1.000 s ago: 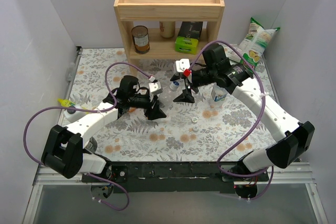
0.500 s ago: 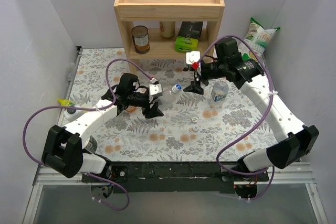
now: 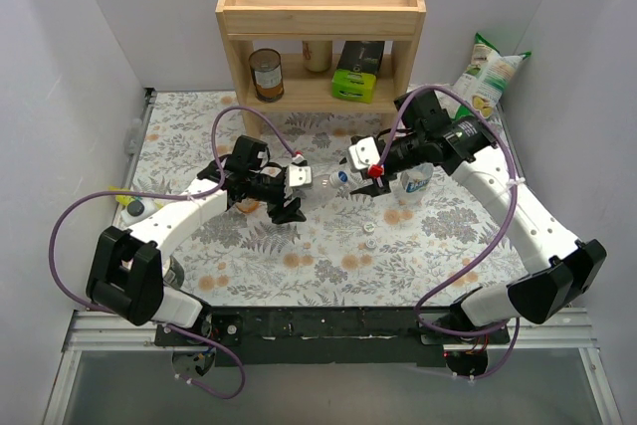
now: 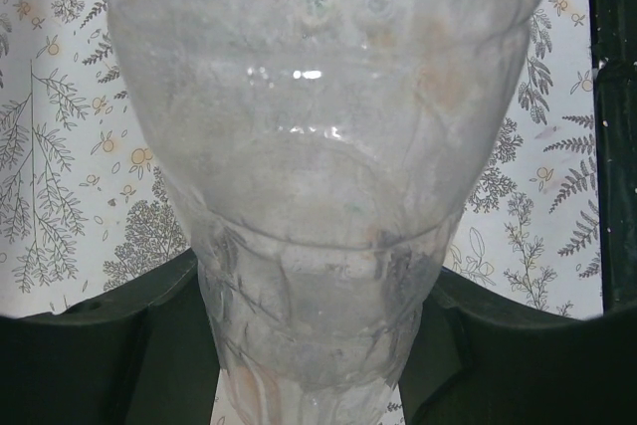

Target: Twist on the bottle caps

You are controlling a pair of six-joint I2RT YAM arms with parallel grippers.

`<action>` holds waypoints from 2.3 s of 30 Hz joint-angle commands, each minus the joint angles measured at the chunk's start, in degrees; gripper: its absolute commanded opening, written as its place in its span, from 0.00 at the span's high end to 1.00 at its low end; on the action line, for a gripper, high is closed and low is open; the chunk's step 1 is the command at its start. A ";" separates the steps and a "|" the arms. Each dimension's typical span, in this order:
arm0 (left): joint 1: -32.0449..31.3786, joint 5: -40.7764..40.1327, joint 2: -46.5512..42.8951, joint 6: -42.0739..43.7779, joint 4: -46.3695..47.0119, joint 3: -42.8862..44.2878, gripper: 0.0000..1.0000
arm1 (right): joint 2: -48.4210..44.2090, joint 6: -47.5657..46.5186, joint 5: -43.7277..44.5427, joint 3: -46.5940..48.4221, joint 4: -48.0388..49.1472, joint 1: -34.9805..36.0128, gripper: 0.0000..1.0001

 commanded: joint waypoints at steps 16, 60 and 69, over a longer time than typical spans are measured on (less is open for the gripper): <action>-1.12 0.15 -0.13 1.40 0.59 1.56 1.00 | 0.39 -1.96 1.61 -1.75 1.34 1.81 0.48; -7.98 -34.57 -9.71 -14.06 35.57 -11.71 1.00 | 16.39 69.90 -14.13 8.78 16.55 -9.52 0.68; -4.02 -10.95 -12.44 -20.75 22.82 -10.92 1.00 | -4.68 30.56 -10.52 -11.22 26.10 -9.62 0.12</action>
